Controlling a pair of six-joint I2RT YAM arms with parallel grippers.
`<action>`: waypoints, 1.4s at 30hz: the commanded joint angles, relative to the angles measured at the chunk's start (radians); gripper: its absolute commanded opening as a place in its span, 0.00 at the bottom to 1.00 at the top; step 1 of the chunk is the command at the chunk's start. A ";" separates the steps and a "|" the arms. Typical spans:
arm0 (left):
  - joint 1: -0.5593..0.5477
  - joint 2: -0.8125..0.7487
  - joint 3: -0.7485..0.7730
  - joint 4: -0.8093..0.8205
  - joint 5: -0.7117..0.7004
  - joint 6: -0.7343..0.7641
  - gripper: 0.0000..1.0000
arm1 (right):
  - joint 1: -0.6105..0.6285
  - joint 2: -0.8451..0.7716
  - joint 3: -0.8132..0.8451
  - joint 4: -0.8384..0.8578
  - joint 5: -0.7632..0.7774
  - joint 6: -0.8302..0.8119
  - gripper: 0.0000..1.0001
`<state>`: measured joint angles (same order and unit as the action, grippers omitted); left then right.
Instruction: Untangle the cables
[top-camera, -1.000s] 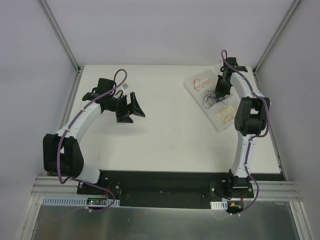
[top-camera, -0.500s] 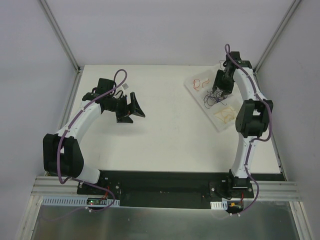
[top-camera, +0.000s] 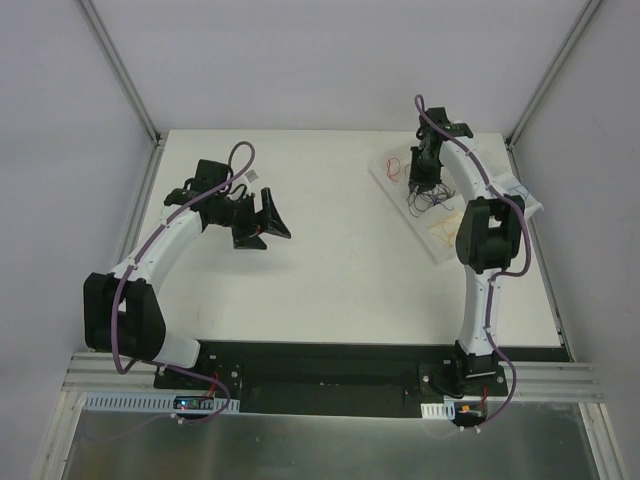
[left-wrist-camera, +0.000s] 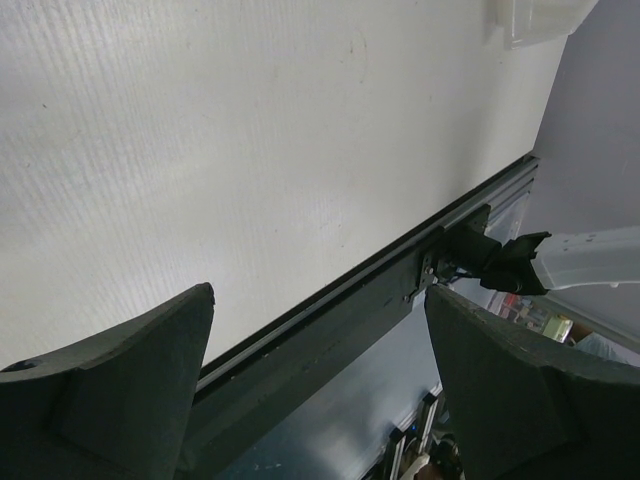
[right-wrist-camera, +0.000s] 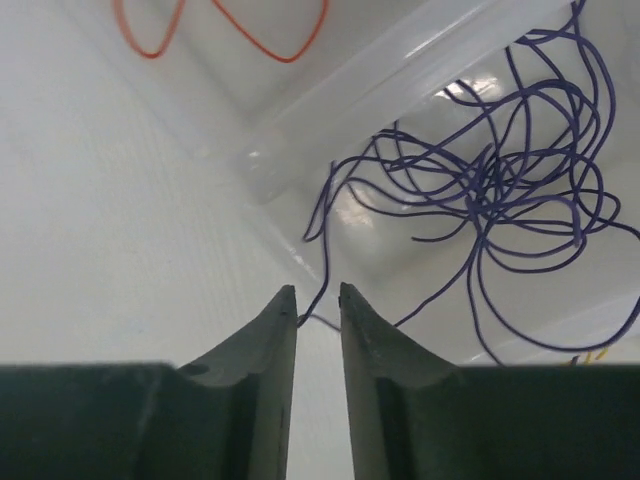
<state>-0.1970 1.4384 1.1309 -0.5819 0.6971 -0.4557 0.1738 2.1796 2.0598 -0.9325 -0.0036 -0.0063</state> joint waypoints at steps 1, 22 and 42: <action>-0.007 -0.068 -0.026 -0.016 -0.008 0.011 0.86 | -0.036 0.042 0.056 -0.025 0.126 -0.050 0.17; -0.007 -0.065 -0.008 -0.035 -0.005 0.003 0.86 | -0.088 0.129 0.118 0.018 0.096 -0.112 0.18; -0.242 -0.188 -0.009 0.289 -0.160 -0.092 0.89 | 0.112 -0.737 -0.513 0.125 0.027 -0.017 0.79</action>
<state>-0.3767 1.3426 1.1191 -0.4904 0.6289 -0.5014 0.2783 1.7088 1.8355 -0.9588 0.1085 -0.0475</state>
